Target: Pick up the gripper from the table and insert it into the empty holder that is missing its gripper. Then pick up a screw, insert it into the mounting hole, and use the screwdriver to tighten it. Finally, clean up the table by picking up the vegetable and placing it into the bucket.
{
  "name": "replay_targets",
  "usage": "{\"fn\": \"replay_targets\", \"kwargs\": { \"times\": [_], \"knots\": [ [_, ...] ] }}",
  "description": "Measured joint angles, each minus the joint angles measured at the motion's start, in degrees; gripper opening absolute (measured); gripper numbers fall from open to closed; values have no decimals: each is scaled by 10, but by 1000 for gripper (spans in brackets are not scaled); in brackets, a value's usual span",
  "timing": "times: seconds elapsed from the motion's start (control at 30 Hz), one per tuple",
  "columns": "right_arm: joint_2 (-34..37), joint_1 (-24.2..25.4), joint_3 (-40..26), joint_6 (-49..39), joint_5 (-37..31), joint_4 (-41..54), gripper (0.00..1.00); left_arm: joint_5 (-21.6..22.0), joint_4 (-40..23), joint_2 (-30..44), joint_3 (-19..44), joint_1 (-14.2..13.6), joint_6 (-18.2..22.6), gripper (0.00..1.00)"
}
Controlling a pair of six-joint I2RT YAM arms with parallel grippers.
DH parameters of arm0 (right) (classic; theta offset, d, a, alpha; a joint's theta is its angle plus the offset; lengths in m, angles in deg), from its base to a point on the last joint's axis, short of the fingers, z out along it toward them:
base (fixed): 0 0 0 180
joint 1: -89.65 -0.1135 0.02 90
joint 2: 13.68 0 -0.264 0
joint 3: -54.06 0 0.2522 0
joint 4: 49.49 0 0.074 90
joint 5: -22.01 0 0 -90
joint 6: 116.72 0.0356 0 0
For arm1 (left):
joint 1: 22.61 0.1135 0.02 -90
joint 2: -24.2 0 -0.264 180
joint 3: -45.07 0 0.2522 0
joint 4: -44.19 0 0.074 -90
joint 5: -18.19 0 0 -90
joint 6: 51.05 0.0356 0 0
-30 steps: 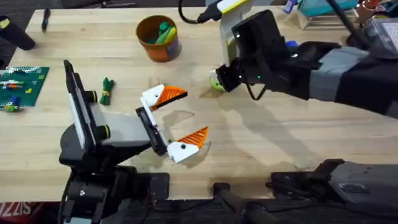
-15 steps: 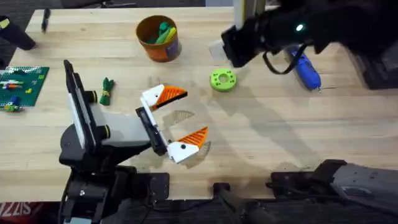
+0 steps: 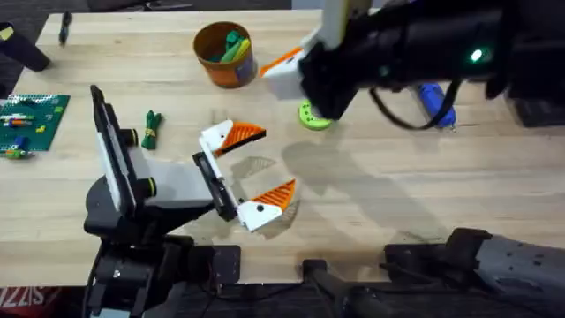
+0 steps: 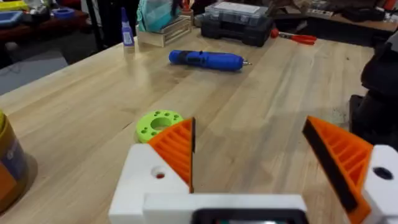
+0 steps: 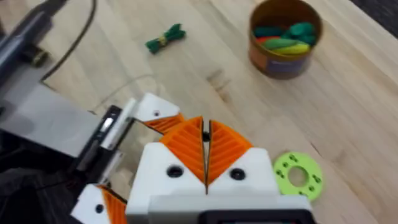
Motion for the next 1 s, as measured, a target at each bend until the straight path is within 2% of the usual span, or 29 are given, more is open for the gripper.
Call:
{"fn": "replay_targets", "kwargs": {
  "times": [0.17,0.33,0.63,1.0],
  "knots": [
    [13,-49,0,0,1,-29,8,0,0,0,0,0,0,985],
    [37,-77,-3,1,2,-37,8,0,0,0,0,0,0,985],
    [98,-113,-37,3,2,-36,8,0,0,0,0,0,0,986],
    [107,-123,-43,0,-1,-35,7,0,0,0,0,0,0,986]
  ]
}}
